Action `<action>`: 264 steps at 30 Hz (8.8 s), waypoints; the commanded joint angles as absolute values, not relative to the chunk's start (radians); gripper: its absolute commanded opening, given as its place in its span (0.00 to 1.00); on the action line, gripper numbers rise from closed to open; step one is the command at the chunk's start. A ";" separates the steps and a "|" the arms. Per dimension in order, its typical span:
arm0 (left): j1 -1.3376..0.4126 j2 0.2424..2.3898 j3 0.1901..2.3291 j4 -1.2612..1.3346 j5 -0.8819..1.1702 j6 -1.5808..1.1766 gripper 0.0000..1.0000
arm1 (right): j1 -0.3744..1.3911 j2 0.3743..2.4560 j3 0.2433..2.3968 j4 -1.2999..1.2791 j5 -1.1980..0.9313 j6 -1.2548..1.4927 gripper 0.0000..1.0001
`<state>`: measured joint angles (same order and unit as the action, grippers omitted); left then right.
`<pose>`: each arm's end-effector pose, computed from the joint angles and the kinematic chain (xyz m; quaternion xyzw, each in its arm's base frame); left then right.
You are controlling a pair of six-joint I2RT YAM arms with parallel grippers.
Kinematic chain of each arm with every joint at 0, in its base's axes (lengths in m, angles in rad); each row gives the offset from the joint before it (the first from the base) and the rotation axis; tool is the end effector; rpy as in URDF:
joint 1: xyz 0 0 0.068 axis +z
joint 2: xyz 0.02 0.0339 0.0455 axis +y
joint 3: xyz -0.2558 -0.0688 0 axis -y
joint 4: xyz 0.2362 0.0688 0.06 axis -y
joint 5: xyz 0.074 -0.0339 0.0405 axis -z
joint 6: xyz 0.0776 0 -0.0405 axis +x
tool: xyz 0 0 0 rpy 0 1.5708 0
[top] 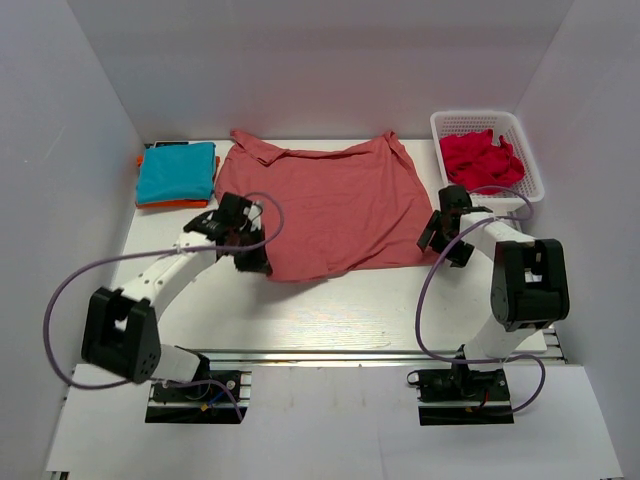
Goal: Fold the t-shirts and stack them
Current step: Flatten out the tshirt
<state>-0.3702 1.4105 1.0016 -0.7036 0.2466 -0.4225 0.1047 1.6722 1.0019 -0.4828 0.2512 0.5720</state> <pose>0.2596 -0.1211 0.1933 0.0027 0.9669 -0.1975 0.1617 0.3290 0.0152 0.1319 0.2500 0.9382 -0.0473 0.2347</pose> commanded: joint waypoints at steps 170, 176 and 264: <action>-0.035 2.572 2.005 -0.445 0.189 -0.316 0.99 | 0.195 2.384 1.945 -0.072 0.248 0.196 0.90; -0.035 2.572 2.005 -0.445 0.179 -0.316 0.99 | 0.140 2.425 2.006 -0.153 0.242 0.244 0.90; -0.291 2.528 2.103 -0.077 -0.250 0.138 0.67 | 0.109 2.373 1.873 -0.301 -0.322 0.302 0.90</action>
